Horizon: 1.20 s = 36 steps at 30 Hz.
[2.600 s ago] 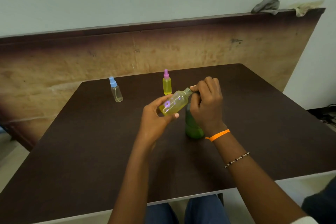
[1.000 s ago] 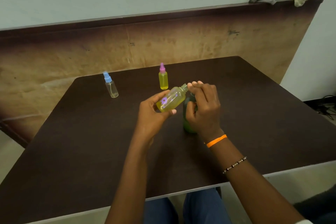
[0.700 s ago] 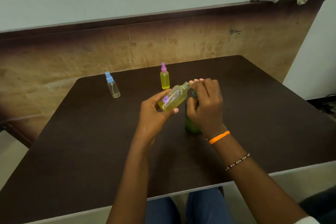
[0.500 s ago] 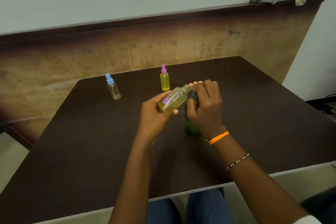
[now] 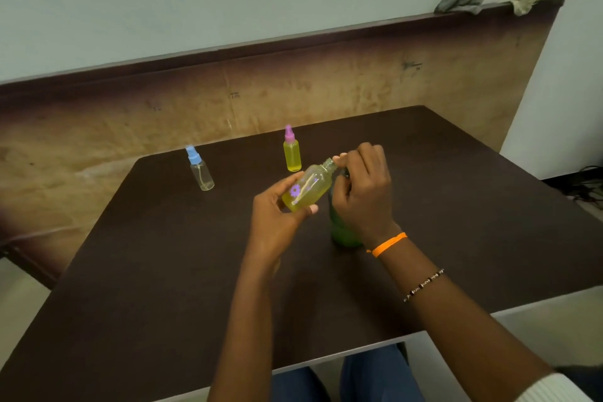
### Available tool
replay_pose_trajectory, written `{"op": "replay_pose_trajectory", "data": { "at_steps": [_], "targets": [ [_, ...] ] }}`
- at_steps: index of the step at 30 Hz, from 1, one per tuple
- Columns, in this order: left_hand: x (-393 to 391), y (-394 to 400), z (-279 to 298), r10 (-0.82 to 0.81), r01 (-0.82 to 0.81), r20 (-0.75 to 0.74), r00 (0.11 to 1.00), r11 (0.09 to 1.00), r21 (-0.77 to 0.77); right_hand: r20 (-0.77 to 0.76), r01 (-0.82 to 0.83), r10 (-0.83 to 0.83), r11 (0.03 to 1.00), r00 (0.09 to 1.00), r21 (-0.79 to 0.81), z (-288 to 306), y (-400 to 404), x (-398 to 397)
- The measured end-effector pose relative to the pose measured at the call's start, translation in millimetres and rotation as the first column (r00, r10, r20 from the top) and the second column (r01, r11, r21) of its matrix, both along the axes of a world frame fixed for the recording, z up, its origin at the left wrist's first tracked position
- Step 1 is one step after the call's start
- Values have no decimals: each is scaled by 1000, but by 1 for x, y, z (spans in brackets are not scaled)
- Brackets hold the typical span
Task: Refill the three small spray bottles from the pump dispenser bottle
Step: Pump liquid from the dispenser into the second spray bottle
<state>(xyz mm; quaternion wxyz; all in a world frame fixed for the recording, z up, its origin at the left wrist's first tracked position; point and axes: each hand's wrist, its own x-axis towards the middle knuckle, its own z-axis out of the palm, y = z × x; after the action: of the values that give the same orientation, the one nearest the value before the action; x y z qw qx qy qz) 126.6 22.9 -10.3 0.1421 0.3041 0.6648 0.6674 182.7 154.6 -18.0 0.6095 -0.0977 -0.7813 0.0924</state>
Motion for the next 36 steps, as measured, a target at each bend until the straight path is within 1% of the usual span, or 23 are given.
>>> {"op": "replay_pose_trajectory", "data": {
  "at_steps": [4, 7, 10, 15, 17, 21, 24, 29, 32, 36],
  "targets": [
    [0, 1, 2, -2, 2, -5, 1000, 1000, 3, 40, -8, 7, 1000, 999, 17, 6, 0, 3],
    [-1, 3, 0, 1, -1, -7, 1000, 1000, -1, 25, -4, 3, 999, 1000, 40, -6, 1, 3],
    [0, 1, -2, -4, 4, -3, 1000, 1000, -17, 21, -22, 21, 999, 1000, 25, -10, 3, 1],
    [0, -1, 2, -8, 8, 12, 1000, 1000, -6, 18, -89, 88, 996, 996, 14, 9, 6, 4],
    [0, 0, 3, -4, 4, 15, 1000, 1000, -3, 12, -102, 102, 995, 995, -14, 13, 6, 3],
    [0, 1, -1, -7, 7, 7, 1000, 1000, -3, -9, -61, 61, 998, 998, -9, -2, 4, 2],
    [-1, 0, -3, -22, 22, 3, 1000, 1000, -17, -13, -61, 60, 998, 998, -13, -7, 5, 2],
    [-1, 0, -3, -15, 15, 29, 999, 1000, 2, 18, -93, 93, 995, 995, -38, 6, 3, 5],
    [0, 1, -3, -15, 15, 32, 999, 1000, 15, 11, -95, 96, 994, 995, -52, 9, 3, 5],
    [0, 2, -5, -21, 21, 11, 1000, 1000, 7, -7, -46, 46, 999, 999, -2, -5, 4, 1]
  ]
}}
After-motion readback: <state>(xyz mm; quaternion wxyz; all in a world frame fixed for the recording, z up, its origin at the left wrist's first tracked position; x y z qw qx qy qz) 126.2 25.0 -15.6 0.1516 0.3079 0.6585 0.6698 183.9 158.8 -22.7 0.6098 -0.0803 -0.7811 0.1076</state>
